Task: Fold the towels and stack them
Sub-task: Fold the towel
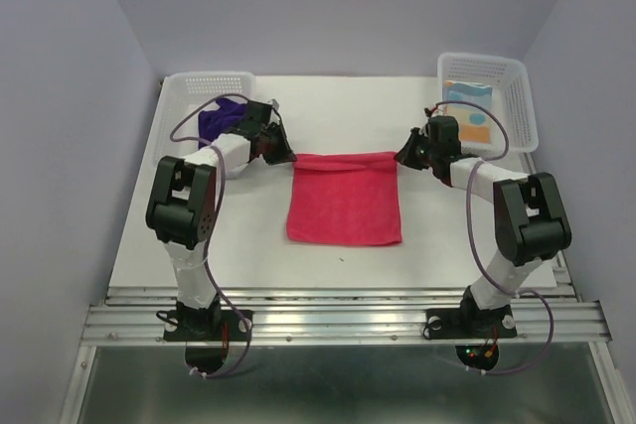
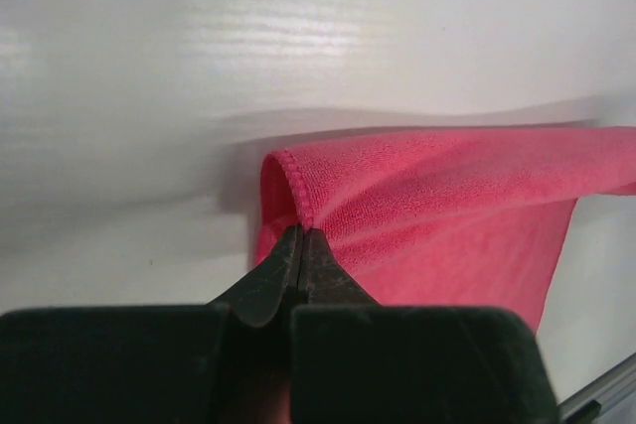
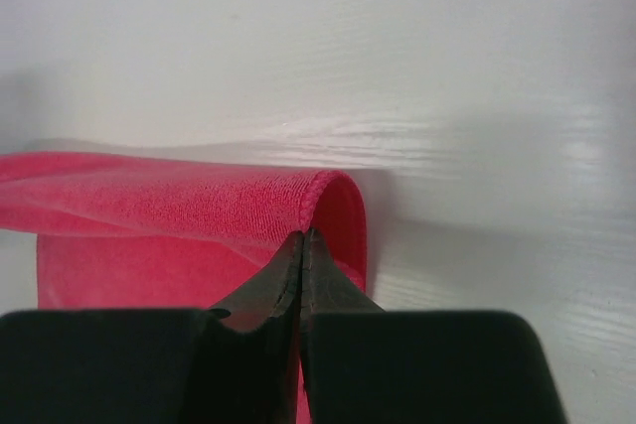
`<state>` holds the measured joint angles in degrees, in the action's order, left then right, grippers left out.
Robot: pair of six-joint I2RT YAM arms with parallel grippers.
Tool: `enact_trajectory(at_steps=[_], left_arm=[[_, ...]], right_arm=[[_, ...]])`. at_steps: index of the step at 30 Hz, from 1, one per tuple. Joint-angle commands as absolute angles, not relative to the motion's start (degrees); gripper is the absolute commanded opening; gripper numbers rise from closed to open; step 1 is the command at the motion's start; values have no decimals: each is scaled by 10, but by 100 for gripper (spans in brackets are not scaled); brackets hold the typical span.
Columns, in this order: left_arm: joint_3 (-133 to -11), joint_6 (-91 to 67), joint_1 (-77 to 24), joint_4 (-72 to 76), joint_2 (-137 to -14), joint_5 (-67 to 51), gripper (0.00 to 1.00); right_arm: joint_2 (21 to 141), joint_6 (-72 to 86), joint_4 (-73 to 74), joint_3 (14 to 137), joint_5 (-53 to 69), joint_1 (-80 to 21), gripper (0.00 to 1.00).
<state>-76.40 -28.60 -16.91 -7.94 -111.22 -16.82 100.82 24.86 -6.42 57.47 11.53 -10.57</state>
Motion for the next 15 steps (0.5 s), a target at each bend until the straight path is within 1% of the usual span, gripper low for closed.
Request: enact_trajectory(at_steps=[1, 7, 10, 15], left_arm=[[-692, -304, -171, -30, -1019, -180, 0], [-580, -323, -178, -3, -931, -170, 0], [-530, -333, -185, -4, -890, -160, 0], [-462, -353, -202, 19, -839, -154, 0]], right_arm=[[924, 262, -97, 516, 129, -105, 1], [838, 284, -90, 417, 156, -105, 1], [770, 292, -80, 372, 166, -105, 1], [695, 305, -56, 317, 179, -106, 1]])
